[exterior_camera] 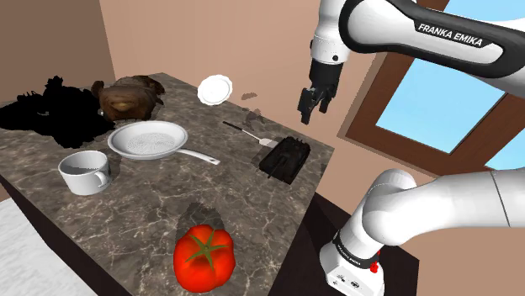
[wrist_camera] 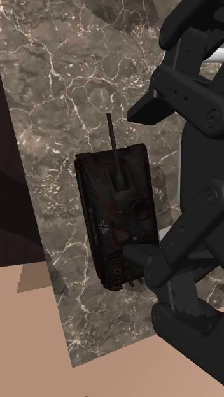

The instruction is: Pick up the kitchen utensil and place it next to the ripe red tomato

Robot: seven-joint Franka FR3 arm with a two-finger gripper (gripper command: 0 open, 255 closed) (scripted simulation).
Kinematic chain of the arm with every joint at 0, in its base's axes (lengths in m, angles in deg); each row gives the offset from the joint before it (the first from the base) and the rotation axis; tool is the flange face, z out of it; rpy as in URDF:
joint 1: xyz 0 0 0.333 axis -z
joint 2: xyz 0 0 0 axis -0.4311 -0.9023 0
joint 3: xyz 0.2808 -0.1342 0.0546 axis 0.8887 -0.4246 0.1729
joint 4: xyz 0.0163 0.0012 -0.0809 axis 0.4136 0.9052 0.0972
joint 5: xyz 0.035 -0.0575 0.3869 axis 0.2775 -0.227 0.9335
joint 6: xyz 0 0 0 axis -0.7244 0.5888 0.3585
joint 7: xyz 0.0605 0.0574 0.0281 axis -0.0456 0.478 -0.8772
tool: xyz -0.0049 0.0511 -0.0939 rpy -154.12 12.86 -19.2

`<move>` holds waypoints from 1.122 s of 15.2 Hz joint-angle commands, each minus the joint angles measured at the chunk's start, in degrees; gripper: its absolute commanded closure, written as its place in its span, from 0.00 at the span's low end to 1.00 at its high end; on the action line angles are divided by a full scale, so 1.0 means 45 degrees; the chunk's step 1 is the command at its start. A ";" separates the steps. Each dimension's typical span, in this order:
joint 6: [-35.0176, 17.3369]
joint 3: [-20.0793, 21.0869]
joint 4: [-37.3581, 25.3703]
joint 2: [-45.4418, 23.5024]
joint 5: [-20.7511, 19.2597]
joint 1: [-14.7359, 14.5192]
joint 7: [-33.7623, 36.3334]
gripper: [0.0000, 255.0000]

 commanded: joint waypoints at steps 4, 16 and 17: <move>-0.1312 -0.0564 0.0374 -0.0696 -0.0249 0.0052 -0.0613 0.00; -0.6215 -0.2609 0.0128 -0.4962 -0.0414 0.0085 -0.3150 0.00; -0.6568 -0.2758 -0.0018 -0.5399 -0.0340 0.0067 -0.3387 0.00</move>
